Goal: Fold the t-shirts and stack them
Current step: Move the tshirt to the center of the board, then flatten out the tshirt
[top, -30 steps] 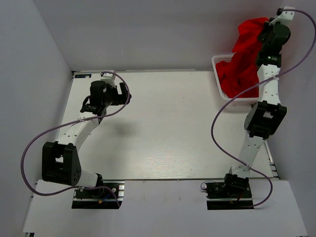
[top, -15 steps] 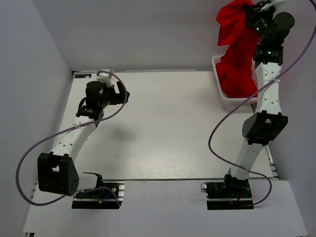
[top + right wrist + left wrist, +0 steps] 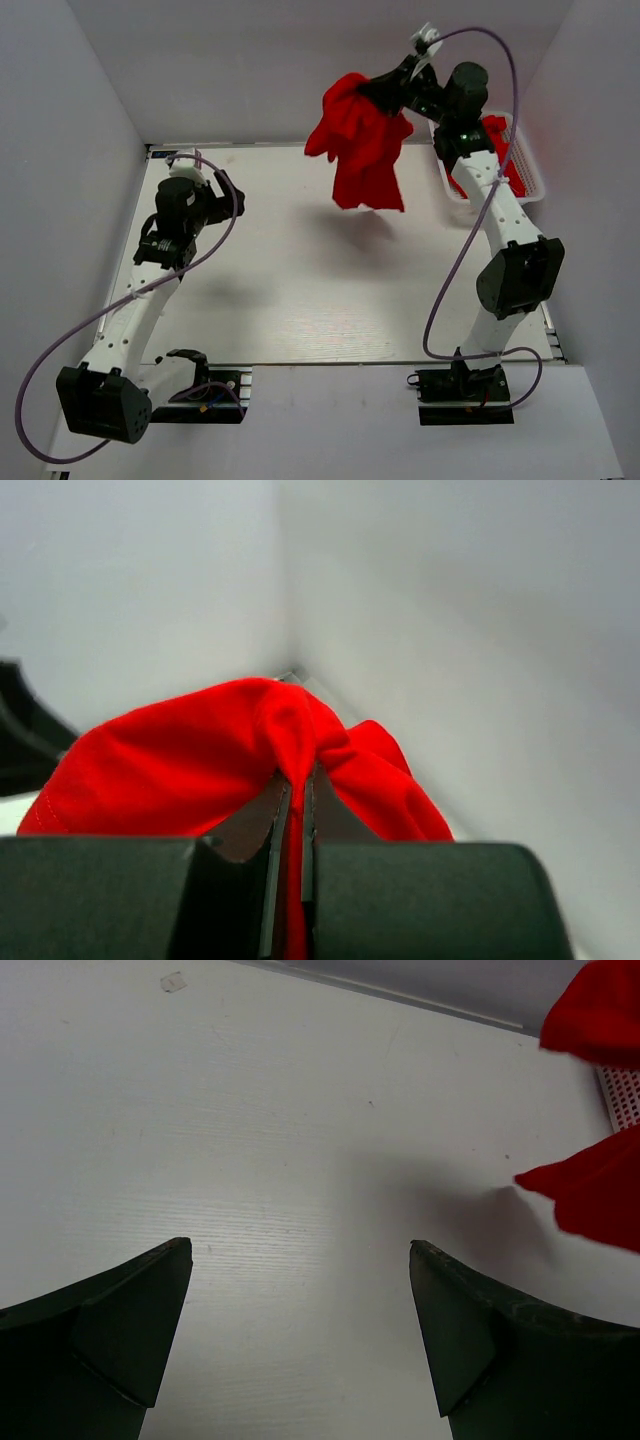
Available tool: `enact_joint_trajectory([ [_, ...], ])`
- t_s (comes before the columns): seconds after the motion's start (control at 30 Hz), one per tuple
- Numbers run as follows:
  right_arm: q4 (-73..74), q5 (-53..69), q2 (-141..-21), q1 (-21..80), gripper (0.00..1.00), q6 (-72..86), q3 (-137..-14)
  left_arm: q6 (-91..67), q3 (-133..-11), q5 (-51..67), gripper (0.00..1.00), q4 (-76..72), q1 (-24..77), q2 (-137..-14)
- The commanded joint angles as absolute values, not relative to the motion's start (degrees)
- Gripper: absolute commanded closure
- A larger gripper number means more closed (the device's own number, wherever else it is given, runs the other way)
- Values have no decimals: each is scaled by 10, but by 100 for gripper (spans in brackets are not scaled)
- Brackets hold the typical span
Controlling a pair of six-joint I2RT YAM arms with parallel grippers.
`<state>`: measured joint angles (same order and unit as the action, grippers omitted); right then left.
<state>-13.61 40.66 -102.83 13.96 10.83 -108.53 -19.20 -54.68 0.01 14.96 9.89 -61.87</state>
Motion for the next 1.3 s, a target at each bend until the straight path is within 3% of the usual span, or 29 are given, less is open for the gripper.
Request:
enact_joint_trajectory([
  [0.0,-236,428,-982,164,100,133,-1019,-232,-543,-67,0,216,101,-585],
  [0.27,-311,375,-979,194,100,152,-712,-243,-511,-74,0,242,101,-568],
  [0.3,-315,370,-987,193,95,152,-668,-243,-511,-61,0,236,101,-575],
  [0.37,-289,354,-992,196,65,132,-617,-235,-500,-44,0,224,101,-593],
  [0.4,-276,346,-992,198,28,128,-611,-235,-500,-20,0,217,101,-600],
  [0.43,-244,342,-991,196,10,110,-606,-229,-494,-1,0,198,101,-609],
  [0.8,-122,141,-831,194,10,88,-533,-194,-551,170,0,94,112,-821],
  [1.1,-29,-125,-736,185,10,171,-492,-161,-777,182,0,140,151,-1060],
  [1.27,-28,-168,-714,174,10,190,-477,-138,-886,150,0,179,192,-1172],
])
